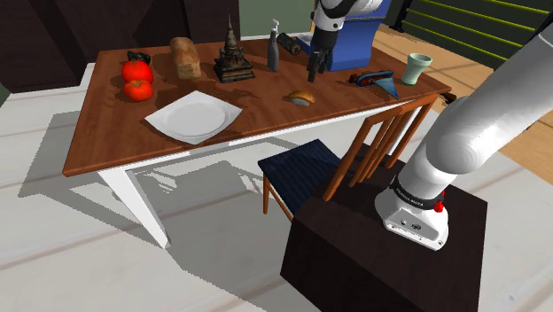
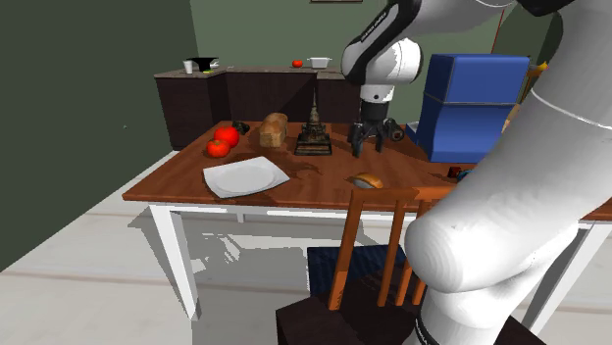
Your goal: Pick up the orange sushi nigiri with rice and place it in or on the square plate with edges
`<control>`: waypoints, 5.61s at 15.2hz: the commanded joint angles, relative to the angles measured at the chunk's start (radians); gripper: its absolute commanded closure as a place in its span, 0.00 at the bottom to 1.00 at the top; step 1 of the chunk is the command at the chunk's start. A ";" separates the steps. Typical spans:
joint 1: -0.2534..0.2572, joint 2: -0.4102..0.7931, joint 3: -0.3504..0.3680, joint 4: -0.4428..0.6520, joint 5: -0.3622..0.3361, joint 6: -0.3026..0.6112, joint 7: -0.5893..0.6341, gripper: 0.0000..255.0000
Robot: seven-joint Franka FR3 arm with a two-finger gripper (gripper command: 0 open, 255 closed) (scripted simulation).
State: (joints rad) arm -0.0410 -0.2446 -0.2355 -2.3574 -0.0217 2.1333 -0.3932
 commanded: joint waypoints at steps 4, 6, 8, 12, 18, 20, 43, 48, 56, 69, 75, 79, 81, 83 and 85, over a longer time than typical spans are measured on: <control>-0.007 0.193 -0.043 0.080 0.042 0.104 -0.111 0.00; -0.012 0.272 -0.053 0.123 0.067 0.135 -0.156 0.00; -0.022 0.352 -0.058 0.172 0.095 0.161 -0.201 0.00; -0.049 0.494 -0.054 0.271 0.144 0.194 -0.274 0.00; -0.057 0.549 -0.043 0.255 0.170 0.262 -0.292 0.00; -0.059 0.565 -0.040 0.253 0.178 0.280 -0.297 0.00; -0.051 0.509 -0.051 0.267 0.151 0.212 -0.278 1.00; -0.045 0.466 -0.058 0.285 0.130 0.154 -0.263 1.00; -0.040 0.412 -0.065 0.320 0.105 0.067 -0.245 1.00; 0.119 0.543 0.045 0.511 0.107 0.015 0.031 1.00; 0.185 0.649 0.084 0.672 0.108 -0.037 0.143 1.00; 0.226 0.738 0.105 0.812 0.107 -0.086 0.213 1.00; 0.246 0.790 0.114 0.894 0.106 -0.117 0.247 1.00; 0.265 0.847 0.123 0.988 0.106 -0.153 0.279 1.00; 0.282 0.912 0.130 1.096 0.105 -0.195 0.311 1.00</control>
State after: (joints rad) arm 0.2324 0.6302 -0.1090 -1.3280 0.0837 1.9670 -0.1008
